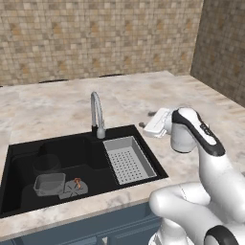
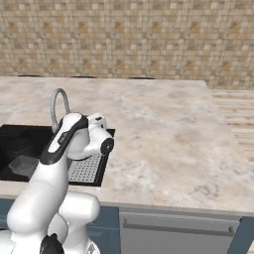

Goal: Pick the tupperware and jar and place them in the sink. Then turn on the water.

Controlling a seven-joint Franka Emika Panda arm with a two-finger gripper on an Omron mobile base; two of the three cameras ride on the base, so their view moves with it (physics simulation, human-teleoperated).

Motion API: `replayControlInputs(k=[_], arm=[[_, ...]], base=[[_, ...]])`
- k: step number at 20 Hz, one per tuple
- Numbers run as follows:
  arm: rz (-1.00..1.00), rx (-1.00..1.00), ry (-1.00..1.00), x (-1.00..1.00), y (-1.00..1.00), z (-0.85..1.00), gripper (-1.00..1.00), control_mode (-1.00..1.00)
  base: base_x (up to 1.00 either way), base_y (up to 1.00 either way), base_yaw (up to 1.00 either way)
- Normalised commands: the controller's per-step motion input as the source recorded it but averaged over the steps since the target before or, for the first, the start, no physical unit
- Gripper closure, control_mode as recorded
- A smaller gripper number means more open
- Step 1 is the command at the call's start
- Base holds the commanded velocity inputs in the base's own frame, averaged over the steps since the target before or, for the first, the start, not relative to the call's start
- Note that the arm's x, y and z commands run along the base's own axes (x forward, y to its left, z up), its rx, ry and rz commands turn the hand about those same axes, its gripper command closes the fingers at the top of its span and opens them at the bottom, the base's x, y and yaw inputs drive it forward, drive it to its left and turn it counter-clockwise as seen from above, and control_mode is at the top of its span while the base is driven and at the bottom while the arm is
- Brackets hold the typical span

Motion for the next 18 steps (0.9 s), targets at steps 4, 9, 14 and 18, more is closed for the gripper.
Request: replayControlInputs(k=[4,9,14,18], arm=[[0.0,0.0,0.02,0.41,0.11,-0.31,-1.0,-1.0],[0.0,-0.03,0.0,0.26,0.27,-0.3,-1.0,-1.0],[0.0,-0.05,0.0,0.11,0.38,-0.27,-1.0,-1.0],[0.0,-0.02,0.02,0.19,0.39,-0.15,-1.0,-1.0]], base=[[0.0,0.0,0.0],[0.0,0.0,0.0],[0.0,0.0,0.0],[0.0,0.0,0.0]])
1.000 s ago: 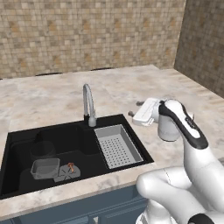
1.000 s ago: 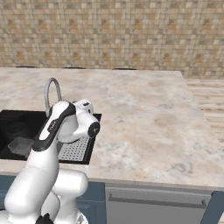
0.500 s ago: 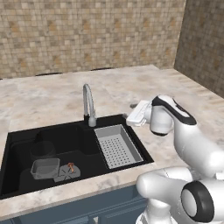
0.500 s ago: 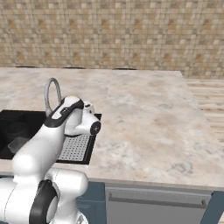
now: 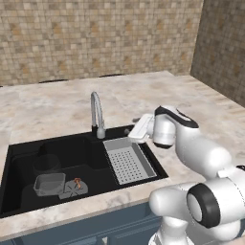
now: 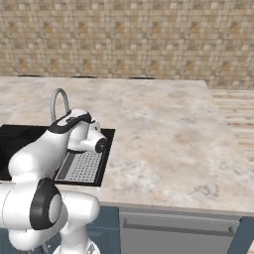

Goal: Pick the tupperware and jar and place them in the sink. Then turn on the water.

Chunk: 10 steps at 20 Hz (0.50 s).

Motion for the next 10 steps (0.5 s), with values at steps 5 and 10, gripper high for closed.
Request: replayControlInputs(k=[5,10], arm=[[0.0,0.0,0.03,0.31,0.37,-0.07,-1.0,-1.0],[0.0,0.0,0.01,0.33,0.17,-0.13,-1.0,-1.0]], base=[[0.0,0.0,0.0],[0.0,0.0,0.0]])
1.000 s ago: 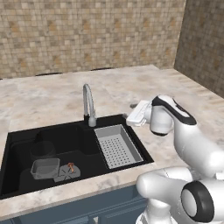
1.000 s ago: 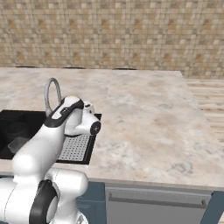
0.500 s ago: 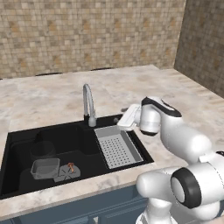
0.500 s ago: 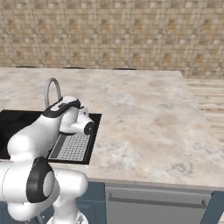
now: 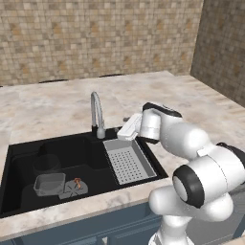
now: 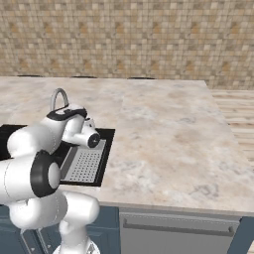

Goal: Pick the tupperware and jar and place them in the sink. Then turn on the water.

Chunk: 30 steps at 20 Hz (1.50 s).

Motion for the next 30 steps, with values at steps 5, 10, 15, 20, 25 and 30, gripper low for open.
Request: replayControlInputs(k=[5,10,15,20,25,30], arm=[[-0.01,-0.01,0.0,0.25,0.0,-0.2,-1.0,-1.0],[0.0,0.0,-0.01,0.29,0.0,-0.04,-1.0,-1.0],[0.0,0.0,0.0,0.29,0.0,-0.01,-1.0,-1.0],[0.0,-0.01,0.0,0.24,0.0,-0.16,-1.0,-1.0],[0.0,-0.02,0.0,0.25,0.0,-0.23,-1.0,-1.0],[0.0,-0.03,0.0,0.23,0.01,-0.26,-1.0,-1.0]], base=[[0.0,0.0,0.0],[0.0,0.0,0.0],[0.0,0.0,0.0],[0.0,0.0,0.0],[0.0,0.0,0.0],[0.0,0.0,0.0]])
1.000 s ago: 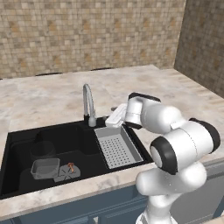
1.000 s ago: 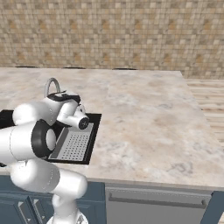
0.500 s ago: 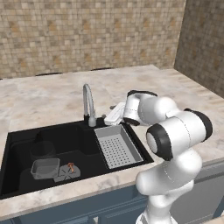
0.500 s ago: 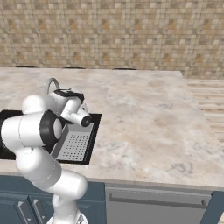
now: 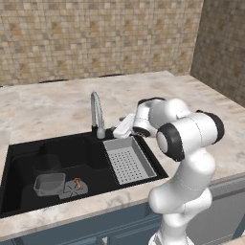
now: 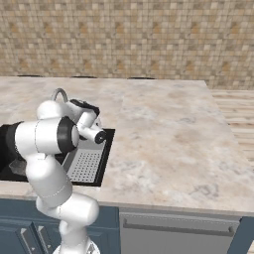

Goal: Pick the tupperware and jar and place them in the sink. Then turn on the water.

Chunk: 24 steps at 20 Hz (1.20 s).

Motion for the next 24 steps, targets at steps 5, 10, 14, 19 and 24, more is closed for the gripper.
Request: replayControlInputs(k=[5,10,14,19,24], arm=[[0.0,-0.04,0.0,0.2,0.15,-0.22,-1.0,-1.0],[0.0,-0.03,0.0,0.21,0.18,-0.12,-1.0,-1.0],[0.0,-0.03,0.01,0.24,0.13,-0.12,-1.0,-1.0],[0.0,-0.02,0.03,0.34,0.06,-0.14,-1.0,-1.0],[0.0,0.0,0.02,0.39,0.02,-0.09,-1.0,-1.0]], base=[[0.0,0.0,0.0],[0.0,0.0,0.0],[0.0,0.0,0.0],[0.0,0.0,0.0],[0.0,0.0,0.0]])
